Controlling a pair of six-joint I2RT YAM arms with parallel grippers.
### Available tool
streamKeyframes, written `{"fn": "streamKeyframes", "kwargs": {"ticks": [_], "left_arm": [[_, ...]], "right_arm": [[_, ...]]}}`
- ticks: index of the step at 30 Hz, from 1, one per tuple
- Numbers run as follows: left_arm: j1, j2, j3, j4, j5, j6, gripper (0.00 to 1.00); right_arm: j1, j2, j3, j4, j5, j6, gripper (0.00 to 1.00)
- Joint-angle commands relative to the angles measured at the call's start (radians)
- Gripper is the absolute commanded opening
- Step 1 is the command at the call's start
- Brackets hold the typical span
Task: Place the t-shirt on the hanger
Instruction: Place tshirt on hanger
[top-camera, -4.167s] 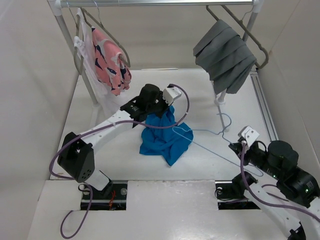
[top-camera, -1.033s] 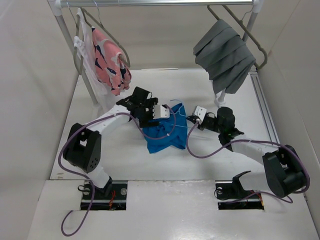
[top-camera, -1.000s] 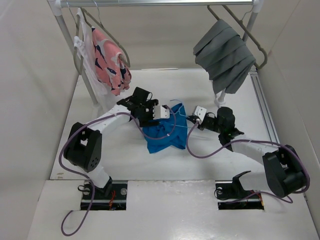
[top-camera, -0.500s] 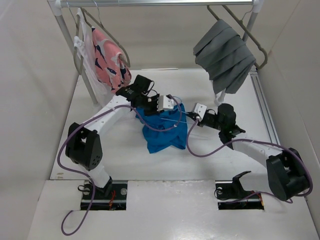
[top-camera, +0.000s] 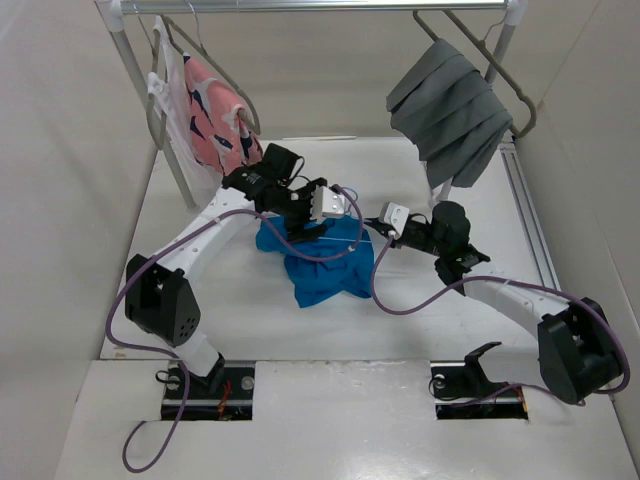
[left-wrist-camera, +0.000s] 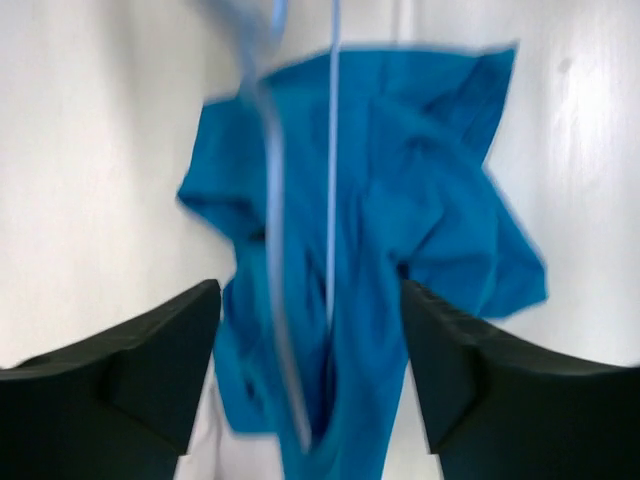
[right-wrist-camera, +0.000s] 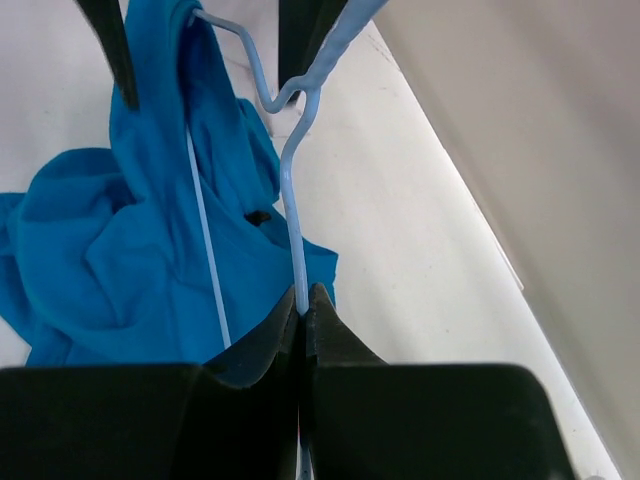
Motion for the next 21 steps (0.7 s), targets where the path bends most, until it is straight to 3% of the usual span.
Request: {"fn": "streamKeyframes", "kwargs": {"ticks": [1,5,8,17,20,21], "left_arm": [[0.051,-0.081,0.049,-0.143,-0.068,0.096,0.71],[0.071,-0.153,-0.072,-0.118,-0.177,0.131,0.84],[0.092,-0.196,-0.19,0.049,-0.271,0.069,0.93],[0.142,-0.066,-0.194,0.001,-0.279,0.145,0.93],[0.142,-0.057,-0.231,0.09,-0.303,0.145,0.89],[0.142,-0.045,-0.243,0.106,-0.303,0.145,0.83]], "right_arm": [[0.001,0.013,-0.016,0.034,-0.011,-0.019,0.0],[0.001,0.032,-0.016,0.034,-0.011,-0.019,0.0],[0.001,0.032,-0.016,0.034,-0.02,-0.028,0.0],[0.001,0.032,-0.016,0.034,-0.03,-0.037,0.0],[0.001,0.023,-0.016,0.034,-0.03,-0.038,0.0],[0.001,0.023,-0.016,0.034,-0.03,-0.038,0.0]]}}
